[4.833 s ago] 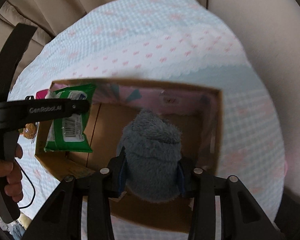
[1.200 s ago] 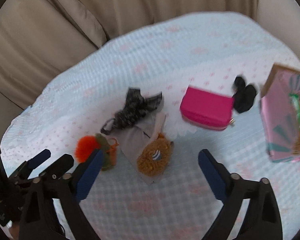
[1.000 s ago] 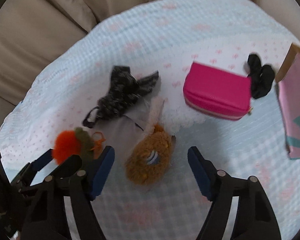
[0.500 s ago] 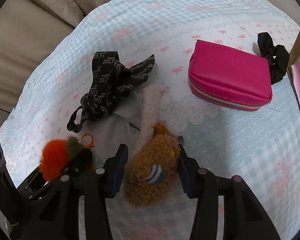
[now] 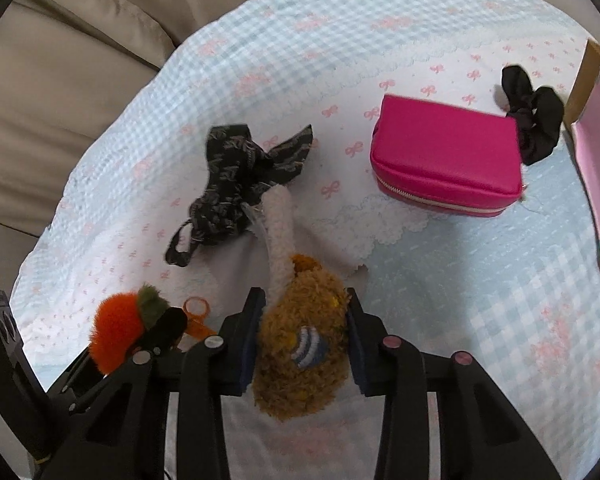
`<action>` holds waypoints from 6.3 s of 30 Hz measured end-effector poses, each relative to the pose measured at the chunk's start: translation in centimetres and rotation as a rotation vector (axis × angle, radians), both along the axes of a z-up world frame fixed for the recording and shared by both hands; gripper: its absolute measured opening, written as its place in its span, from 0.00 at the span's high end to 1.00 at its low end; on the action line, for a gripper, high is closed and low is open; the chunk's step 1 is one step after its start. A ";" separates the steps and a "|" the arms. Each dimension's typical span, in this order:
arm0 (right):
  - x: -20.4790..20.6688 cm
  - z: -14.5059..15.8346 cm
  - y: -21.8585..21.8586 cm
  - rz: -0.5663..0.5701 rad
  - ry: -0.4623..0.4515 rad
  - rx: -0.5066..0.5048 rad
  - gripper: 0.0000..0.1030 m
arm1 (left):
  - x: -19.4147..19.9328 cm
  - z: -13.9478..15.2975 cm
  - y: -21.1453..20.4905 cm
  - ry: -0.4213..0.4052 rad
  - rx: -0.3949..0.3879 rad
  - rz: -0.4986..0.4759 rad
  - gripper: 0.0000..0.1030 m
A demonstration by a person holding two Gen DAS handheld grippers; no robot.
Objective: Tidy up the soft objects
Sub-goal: 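Grasp the orange pompom with left tool while right tool grasps brown fuzzy keychain, then carry the pompom and brown keychain in both tools over the box, then open both tools to drop the pompom and keychain into the box, then move both tools back toward the pink pouch and black scrunchie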
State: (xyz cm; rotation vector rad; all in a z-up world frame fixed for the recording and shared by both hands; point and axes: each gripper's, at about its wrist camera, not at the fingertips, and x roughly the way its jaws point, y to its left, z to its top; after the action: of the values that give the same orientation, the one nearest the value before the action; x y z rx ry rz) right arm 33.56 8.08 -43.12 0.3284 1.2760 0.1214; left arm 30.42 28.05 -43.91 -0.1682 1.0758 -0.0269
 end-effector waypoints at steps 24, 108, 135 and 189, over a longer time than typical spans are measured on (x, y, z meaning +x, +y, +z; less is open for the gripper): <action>-6.0 22.1 -6.1 0.027 -0.224 0.041 0.66 | -7.0 23.2 -7.6 -0.182 -0.070 0.047 0.59; 1.0 17.5 -47.4 0.046 -0.030 -0.089 0.01 | 4.1 14.1 -50.9 0.202 0.088 -0.205 0.00; -11.2 31.6 -34.8 0.067 -0.244 -0.274 0.01 | -10.1 30.0 -32.1 -0.090 0.042 -0.062 0.00; 6.6 -0.7 -4.0 0.618 -0.164 -0.431 0.01 | 12.2 -2.8 -7.2 0.041 0.084 -0.374 0.06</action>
State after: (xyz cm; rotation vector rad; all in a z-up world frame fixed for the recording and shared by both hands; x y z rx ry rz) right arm 40.20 4.11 -43.81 -0.4459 1.1694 0.3822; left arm 42.60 20.90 -46.77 0.1098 1.1350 -0.3150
